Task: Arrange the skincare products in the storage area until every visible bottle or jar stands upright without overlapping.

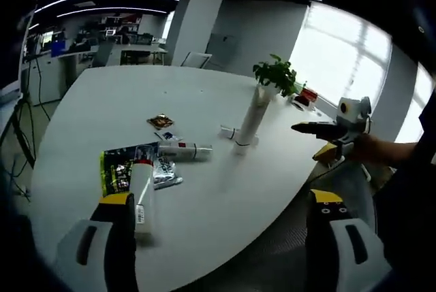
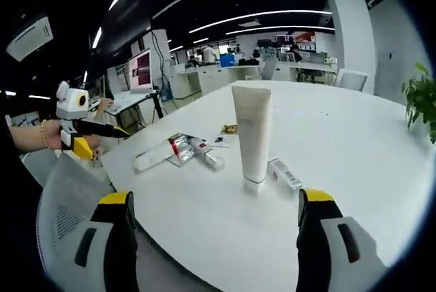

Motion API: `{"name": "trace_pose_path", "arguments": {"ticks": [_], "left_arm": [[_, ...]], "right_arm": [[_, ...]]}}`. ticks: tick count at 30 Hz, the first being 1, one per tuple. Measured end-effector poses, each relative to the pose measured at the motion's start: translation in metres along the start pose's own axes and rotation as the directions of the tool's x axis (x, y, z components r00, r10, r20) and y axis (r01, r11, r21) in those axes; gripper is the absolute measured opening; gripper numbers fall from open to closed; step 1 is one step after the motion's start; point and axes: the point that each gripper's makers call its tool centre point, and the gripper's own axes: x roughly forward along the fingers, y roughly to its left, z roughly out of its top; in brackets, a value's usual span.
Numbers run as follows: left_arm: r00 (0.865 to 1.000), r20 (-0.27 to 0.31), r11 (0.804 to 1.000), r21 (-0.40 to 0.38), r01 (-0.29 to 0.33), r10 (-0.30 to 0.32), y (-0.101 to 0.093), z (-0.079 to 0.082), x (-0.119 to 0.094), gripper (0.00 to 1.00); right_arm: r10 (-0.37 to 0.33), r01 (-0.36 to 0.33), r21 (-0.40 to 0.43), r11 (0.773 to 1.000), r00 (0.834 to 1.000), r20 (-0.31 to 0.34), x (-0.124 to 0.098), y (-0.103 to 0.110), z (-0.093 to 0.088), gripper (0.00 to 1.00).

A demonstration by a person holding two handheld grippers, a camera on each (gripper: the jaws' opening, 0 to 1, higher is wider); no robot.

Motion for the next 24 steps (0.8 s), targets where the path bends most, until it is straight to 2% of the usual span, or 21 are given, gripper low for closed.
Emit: {"name": "trace_pose_path", "arguments": {"ticks": [11,16,22,24], "left_arm": [[1.0,-0.014,1.0,0.012,-0.002,0.002,0.005,0.003,0.005,0.98],[0.999,-0.04,1.0,0.013,-0.011,0.011,0.013,0.0,0.009,0.98],[0.993,-0.115,0.999,0.036,-0.028,0.032,0.025,-0.007,0.015,0.95],[0.985,-0.174,1.0,0.001,-0.013,0.013,0.026,-0.012,0.019,0.93]], "right_arm": [[-0.011,0.011,0.013,1.0,1.0,-0.012,0.001,-0.003,-0.004,0.97],[-0.015,0.015,0.032,0.999,1.0,-0.007,0.001,-0.005,-0.003,0.98],[-0.027,0.027,0.036,0.999,1.0,-0.009,0.001,-0.007,-0.005,0.97],[-0.032,0.032,0.037,0.999,0.999,-0.01,0.001,-0.008,-0.006,0.97]]}}
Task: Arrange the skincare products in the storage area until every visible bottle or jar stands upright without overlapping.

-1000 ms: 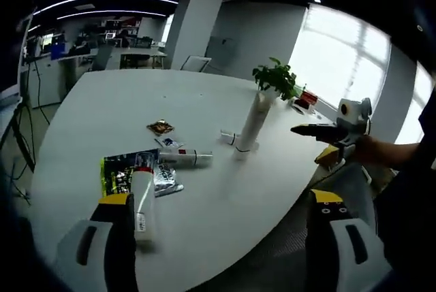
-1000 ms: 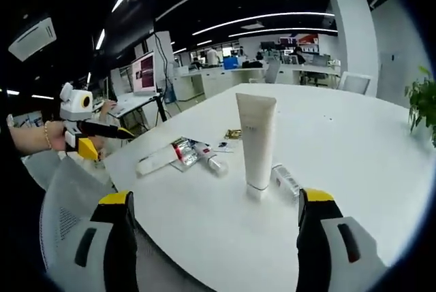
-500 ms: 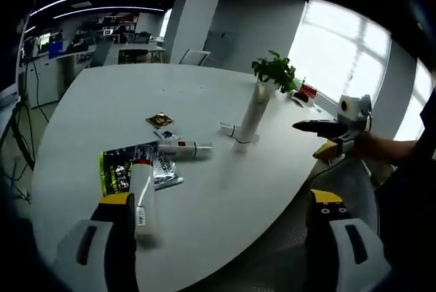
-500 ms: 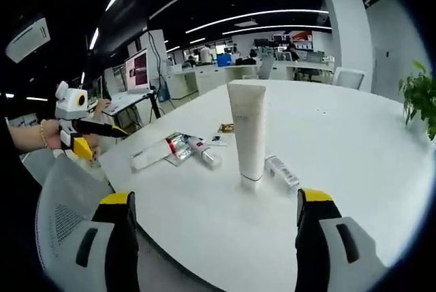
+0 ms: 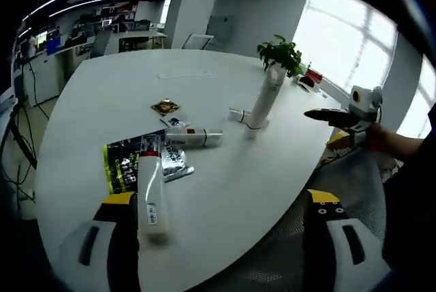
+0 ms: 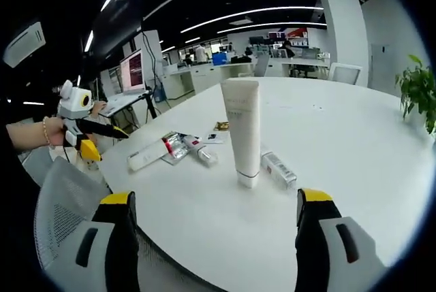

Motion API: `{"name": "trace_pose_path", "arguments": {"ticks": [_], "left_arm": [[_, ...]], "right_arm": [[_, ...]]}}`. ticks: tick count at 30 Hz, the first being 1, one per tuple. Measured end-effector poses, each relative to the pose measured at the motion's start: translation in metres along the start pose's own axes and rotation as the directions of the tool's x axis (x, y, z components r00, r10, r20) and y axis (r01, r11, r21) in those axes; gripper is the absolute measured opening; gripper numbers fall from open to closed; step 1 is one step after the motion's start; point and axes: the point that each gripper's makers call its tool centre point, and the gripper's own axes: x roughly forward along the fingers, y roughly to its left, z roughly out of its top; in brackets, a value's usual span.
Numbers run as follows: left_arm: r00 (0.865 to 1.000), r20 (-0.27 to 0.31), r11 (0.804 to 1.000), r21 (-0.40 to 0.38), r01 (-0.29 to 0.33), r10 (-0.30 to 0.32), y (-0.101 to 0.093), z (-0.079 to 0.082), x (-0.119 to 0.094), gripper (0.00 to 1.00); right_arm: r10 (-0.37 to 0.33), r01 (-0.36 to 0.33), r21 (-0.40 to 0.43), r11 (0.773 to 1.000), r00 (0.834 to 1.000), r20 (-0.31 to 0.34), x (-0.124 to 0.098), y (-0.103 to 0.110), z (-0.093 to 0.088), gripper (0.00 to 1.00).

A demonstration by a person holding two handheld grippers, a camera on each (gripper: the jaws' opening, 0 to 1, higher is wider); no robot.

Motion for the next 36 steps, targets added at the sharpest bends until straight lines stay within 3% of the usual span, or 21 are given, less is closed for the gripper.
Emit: {"name": "trace_pose_path", "arguments": {"ticks": [1,3,10,13,17,22,29,30,33,35,36], "left_arm": [[0.999,-0.037,1.0,-0.002,-0.02,0.02,0.004,-0.002,0.002,0.92],[0.998,-0.045,0.998,0.042,-0.046,0.048,0.011,0.002,0.006,0.91],[0.983,-0.172,0.995,0.083,-0.057,0.071,0.028,0.0,0.026,0.89],[0.97,-0.225,0.992,0.111,-0.064,0.088,0.034,-0.002,0.031,0.85],[0.948,-0.299,0.988,0.142,-0.068,0.108,0.044,-0.004,0.038,0.72],[0.932,-0.341,0.984,0.167,-0.068,0.122,0.053,-0.001,0.051,0.68],[0.893,-0.42,0.975,0.21,-0.078,0.162,0.071,-0.001,0.066,0.58],[0.881,-0.44,0.972,0.219,-0.083,0.174,0.073,-0.002,0.064,0.56],[0.864,-0.465,0.97,0.22,-0.098,0.193,0.083,-0.003,0.075,0.51],[0.842,-0.496,0.965,0.241,-0.104,0.215,0.09,-0.006,0.079,0.5],[0.824,-0.519,0.962,0.249,-0.11,0.228,0.092,-0.009,0.079,0.49]], "right_arm": [[-0.003,0.003,0.002,1.0,1.0,0.0,0.0,-0.001,0.0,0.97],[-0.01,0.01,0.002,1.0,1.0,0.005,-0.001,-0.001,0.001,0.97],[-0.03,0.03,0.015,0.999,0.999,0.016,-0.004,-0.005,0.003,0.96],[-0.037,0.036,0.019,0.999,0.999,0.013,-0.004,-0.006,0.002,0.96],[-0.042,0.041,0.024,0.999,0.999,0.015,-0.005,-0.008,0.002,0.95],[-0.051,0.05,0.031,0.998,0.999,0.015,-0.004,-0.011,0.002,0.95],[-0.055,0.055,0.026,0.998,0.998,0.006,-0.004,-0.01,0.0,0.95],[-0.056,0.056,0.026,0.998,0.998,0.003,-0.003,-0.01,0.0,0.94],[-0.063,0.063,0.036,0.997,0.998,0.005,-0.004,-0.013,0.0,0.94],[-0.066,0.066,0.038,0.997,0.998,0.003,-0.003,-0.014,-0.001,0.94],[-0.069,0.069,0.037,0.997,0.998,0.001,-0.003,-0.014,-0.001,0.94]]}}
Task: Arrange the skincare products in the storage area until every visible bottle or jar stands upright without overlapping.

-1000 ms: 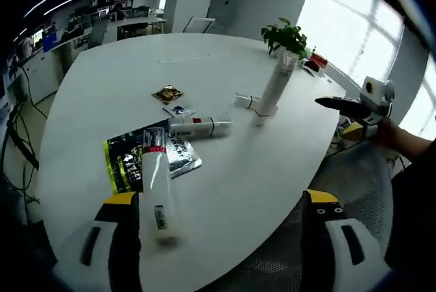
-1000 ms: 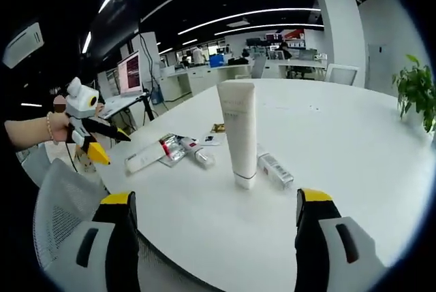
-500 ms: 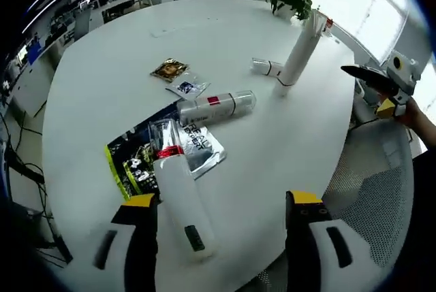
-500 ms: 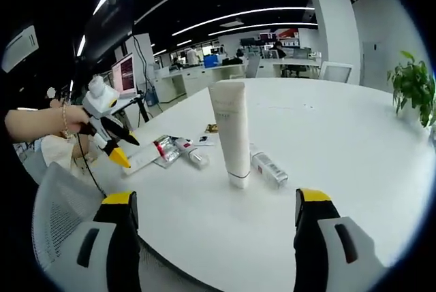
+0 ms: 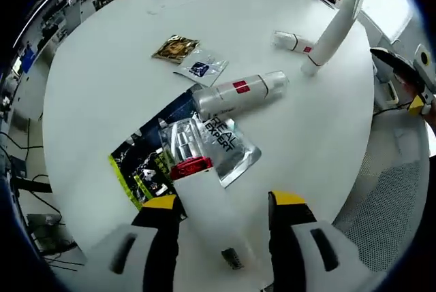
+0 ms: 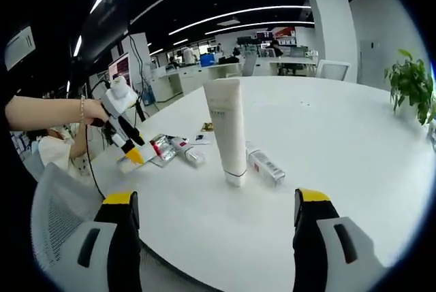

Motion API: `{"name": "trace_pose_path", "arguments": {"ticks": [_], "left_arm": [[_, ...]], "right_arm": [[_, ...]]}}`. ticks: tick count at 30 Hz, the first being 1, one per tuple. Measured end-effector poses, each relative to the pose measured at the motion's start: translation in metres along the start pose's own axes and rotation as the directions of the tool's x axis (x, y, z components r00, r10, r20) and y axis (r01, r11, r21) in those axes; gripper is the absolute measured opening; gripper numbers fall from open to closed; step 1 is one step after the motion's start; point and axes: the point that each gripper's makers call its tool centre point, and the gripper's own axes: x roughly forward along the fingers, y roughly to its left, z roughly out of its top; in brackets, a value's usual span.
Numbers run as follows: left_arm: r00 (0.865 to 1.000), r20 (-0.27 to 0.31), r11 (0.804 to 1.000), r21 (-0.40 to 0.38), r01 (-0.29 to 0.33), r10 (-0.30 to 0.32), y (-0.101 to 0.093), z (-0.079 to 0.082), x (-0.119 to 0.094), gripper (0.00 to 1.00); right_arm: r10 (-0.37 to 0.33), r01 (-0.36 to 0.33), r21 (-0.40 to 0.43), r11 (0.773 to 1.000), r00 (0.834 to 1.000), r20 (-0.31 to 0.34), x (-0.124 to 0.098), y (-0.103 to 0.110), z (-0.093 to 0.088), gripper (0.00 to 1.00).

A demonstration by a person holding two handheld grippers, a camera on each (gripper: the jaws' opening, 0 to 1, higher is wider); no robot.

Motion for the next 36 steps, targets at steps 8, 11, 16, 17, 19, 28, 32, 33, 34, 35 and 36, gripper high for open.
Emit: {"name": "trace_pose_path", "arguments": {"ticks": [8,11,16,17,19,28,32,33,34,35,36], "left_arm": [[0.998,-0.054,1.0,-0.006,-0.026,0.026,0.014,-0.002,0.008,0.37],[0.998,-0.06,1.0,-0.004,-0.024,0.023,0.018,-0.003,0.013,0.35],[0.998,-0.066,1.0,-0.011,-0.022,0.021,0.018,-0.004,0.013,0.35],[0.998,-0.067,1.0,-0.013,-0.024,0.023,0.017,-0.004,0.014,0.36],[0.997,-0.069,1.0,-0.013,-0.025,0.024,0.017,-0.004,0.014,0.36],[0.997,-0.068,0.999,-0.033,-0.023,0.021,0.027,-0.001,0.021,0.35],[0.999,-0.046,0.994,-0.112,-0.014,0.009,0.026,-0.004,0.019,0.3],[0.999,-0.033,0.993,-0.119,-0.013,0.009,0.026,-0.005,0.018,0.29],[1.0,-0.026,0.992,-0.127,-0.011,0.008,0.025,-0.006,0.017,0.29],[1.0,-0.017,0.991,-0.134,-0.008,0.006,0.027,-0.006,0.018,0.29],[1.0,-0.015,0.989,-0.146,-0.003,0.001,0.028,-0.007,0.019,0.28]], "right_arm": [[-0.01,0.01,0.005,1.0,1.0,-0.003,0.001,-0.002,0.0,0.93],[-0.01,0.01,0.004,1.0,1.0,-0.008,0.001,-0.002,-0.001,0.93],[-0.007,0.007,0.007,1.0,1.0,-0.013,0.002,-0.002,-0.003,0.93],[-0.007,0.007,0.007,1.0,1.0,-0.014,0.002,-0.002,-0.003,0.93],[-0.006,0.006,0.004,1.0,1.0,-0.018,0.002,-0.002,-0.003,0.93],[0.0,0.0,-0.003,1.0,1.0,-0.03,0.003,0.0,-0.006,0.93],[0.004,-0.004,-0.007,1.0,1.0,-0.03,0.003,0.001,-0.005,0.92],[0.006,-0.006,-0.009,1.0,1.0,-0.029,0.003,0.001,-0.005,0.92],[0.008,-0.009,-0.011,1.0,0.999,-0.031,0.003,0.002,-0.005,0.91],[0.01,-0.01,-0.013,1.0,0.999,-0.033,0.004,0.002,-0.005,0.91],[0.014,-0.014,-0.014,1.0,0.999,-0.035,0.004,0.003,-0.005,0.91]]}}
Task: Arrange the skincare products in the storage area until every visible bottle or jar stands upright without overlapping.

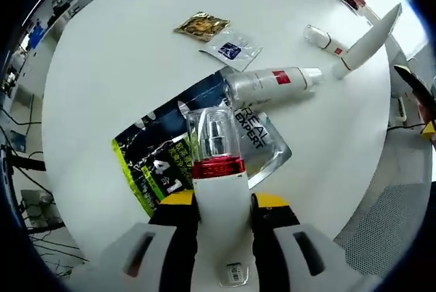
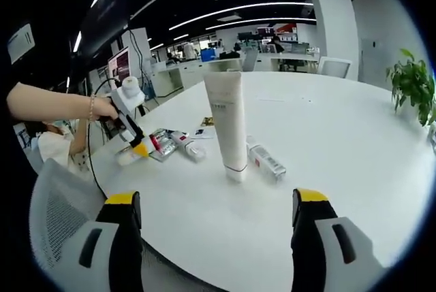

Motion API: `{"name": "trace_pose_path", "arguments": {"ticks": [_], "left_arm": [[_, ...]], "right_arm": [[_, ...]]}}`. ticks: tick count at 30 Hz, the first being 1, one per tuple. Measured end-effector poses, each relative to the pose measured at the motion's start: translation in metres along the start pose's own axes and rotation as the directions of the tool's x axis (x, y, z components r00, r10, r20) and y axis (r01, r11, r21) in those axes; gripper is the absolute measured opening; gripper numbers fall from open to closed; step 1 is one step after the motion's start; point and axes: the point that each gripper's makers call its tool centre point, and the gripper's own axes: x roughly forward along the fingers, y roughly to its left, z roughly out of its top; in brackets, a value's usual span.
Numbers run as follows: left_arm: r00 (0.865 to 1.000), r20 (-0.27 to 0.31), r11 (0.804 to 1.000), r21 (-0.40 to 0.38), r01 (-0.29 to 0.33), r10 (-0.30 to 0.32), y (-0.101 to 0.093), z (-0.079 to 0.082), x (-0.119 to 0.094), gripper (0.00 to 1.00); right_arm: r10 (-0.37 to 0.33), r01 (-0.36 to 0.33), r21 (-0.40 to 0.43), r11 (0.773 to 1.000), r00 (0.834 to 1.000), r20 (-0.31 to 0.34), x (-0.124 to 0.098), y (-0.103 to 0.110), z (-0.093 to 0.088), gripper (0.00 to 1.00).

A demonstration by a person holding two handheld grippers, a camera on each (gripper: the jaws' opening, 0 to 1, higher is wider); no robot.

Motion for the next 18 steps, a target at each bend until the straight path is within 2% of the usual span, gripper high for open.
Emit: {"name": "trace_pose_path", "arguments": {"ticks": [6,10,14,15,18], "left_arm": [[0.999,0.031,0.999,-0.035,0.029,-0.028,-0.01,-0.005,-0.007,0.27],[0.994,0.086,0.995,-0.064,0.072,-0.066,-0.014,0.002,-0.015,0.27],[0.975,0.177,0.986,-0.075,0.147,-0.132,-0.022,0.012,-0.024,0.27],[0.975,0.179,0.985,-0.091,0.149,-0.131,-0.026,0.009,-0.032,0.27],[0.964,0.216,0.983,-0.071,0.171,-0.152,-0.038,0.009,-0.041,0.27]], "right_arm": [[0.015,-0.015,-0.005,1.0,1.0,0.004,0.0,0.003,0.001,0.9],[0.037,-0.037,-0.004,0.999,0.999,0.004,0.001,0.007,0.001,0.9],[0.062,-0.062,-0.003,0.998,0.998,0.01,0.001,0.011,0.002,0.9],[0.067,-0.067,-0.003,0.998,0.998,0.012,0.001,0.012,0.002,0.9],[0.086,-0.086,0.002,0.996,0.996,0.016,0.001,0.015,0.002,0.89]]}}
